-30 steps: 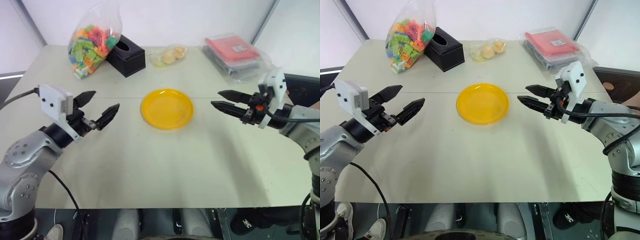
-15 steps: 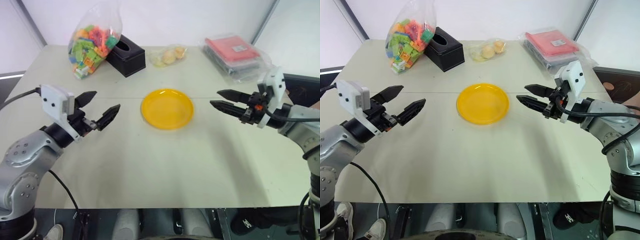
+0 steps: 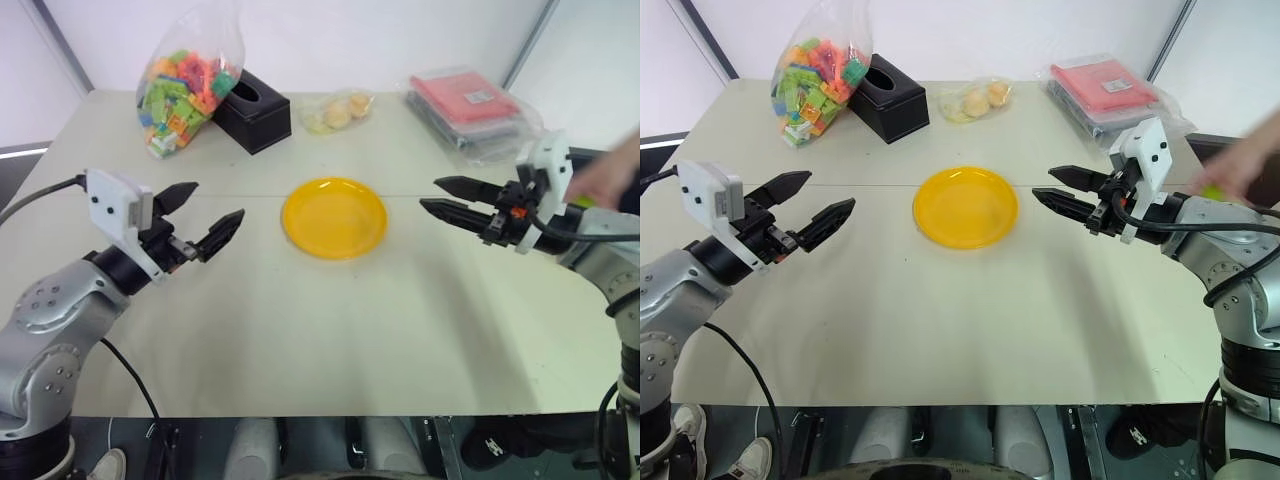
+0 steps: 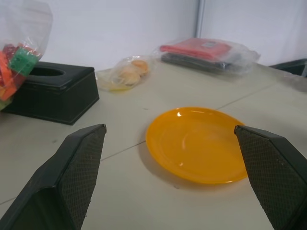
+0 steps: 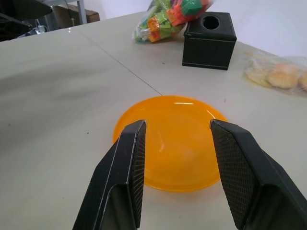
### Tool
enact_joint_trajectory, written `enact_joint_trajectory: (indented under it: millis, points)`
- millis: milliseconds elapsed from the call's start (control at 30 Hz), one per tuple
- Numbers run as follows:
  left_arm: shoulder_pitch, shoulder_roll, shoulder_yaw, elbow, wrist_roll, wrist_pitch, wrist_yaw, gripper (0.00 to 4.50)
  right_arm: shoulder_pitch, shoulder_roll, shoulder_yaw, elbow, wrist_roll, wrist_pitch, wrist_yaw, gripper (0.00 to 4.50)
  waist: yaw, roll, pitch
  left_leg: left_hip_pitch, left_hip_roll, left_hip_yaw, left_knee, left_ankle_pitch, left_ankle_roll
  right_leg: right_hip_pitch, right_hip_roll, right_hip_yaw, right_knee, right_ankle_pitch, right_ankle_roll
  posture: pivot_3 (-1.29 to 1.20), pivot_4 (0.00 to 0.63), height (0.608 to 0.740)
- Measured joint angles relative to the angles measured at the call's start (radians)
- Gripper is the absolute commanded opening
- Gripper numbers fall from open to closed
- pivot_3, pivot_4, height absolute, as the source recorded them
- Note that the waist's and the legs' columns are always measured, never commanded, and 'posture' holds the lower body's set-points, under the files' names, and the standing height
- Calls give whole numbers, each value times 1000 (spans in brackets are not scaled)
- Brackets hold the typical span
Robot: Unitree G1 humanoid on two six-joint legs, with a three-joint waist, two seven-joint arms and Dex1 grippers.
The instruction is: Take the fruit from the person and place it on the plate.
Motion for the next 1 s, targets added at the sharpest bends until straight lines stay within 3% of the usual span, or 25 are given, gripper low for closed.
enact_joint_trajectory:
  millis: [700,1000]
  points:
    - [-62,-13,-19,36,20,-15,1,4500,-54,53,3,1,18,2,-52,2144,1,0,0,0,0,0,0,0,0,0,0,0,0,0,0,0,150,731]
    - [-353,-123,-56,177,-43,-10,92,4500,-221,173,60,7,54,20,-122,2144,2,0,0,-1,0,0,1,0,0,0,1,0,0,0,1,0,150,731]
